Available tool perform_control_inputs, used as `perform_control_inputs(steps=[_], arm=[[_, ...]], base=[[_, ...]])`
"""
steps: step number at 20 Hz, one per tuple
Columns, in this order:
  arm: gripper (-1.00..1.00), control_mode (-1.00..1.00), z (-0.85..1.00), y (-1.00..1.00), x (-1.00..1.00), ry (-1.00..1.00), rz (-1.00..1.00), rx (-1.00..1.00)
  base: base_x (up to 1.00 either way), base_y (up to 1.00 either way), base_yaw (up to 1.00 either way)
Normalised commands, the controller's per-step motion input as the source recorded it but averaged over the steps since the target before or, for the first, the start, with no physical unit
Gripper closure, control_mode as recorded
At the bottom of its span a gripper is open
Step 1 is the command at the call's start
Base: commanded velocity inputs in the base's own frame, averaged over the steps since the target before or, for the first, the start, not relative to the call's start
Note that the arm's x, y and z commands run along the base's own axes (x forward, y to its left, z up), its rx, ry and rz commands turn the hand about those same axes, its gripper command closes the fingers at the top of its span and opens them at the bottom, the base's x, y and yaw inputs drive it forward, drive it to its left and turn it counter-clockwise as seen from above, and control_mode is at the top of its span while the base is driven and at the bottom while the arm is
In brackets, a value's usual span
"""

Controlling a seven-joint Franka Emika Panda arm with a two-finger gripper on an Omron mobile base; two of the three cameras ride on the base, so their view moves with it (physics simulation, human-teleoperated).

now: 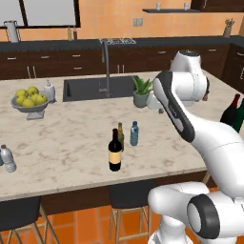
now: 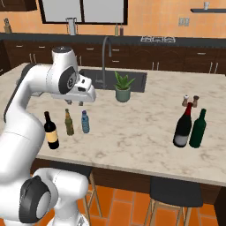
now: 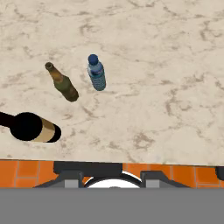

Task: Move the plastic bottles in the middle to the plastics group, and the glass bottles in the middle to the glass group.

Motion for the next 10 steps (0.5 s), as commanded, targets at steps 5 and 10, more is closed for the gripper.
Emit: perform_control_inputs(steps=[5,10], arm=[[-1.00,-1.00,-0.17,-0.01,-0.19,-0.01,0.00,-0.02],[-1.00,-1.00,-0.52,0.14,0.25,0.00,0.00,-0.04]], base=[[0.00,0.00,0.00],[0.00,0.00,0.00]])
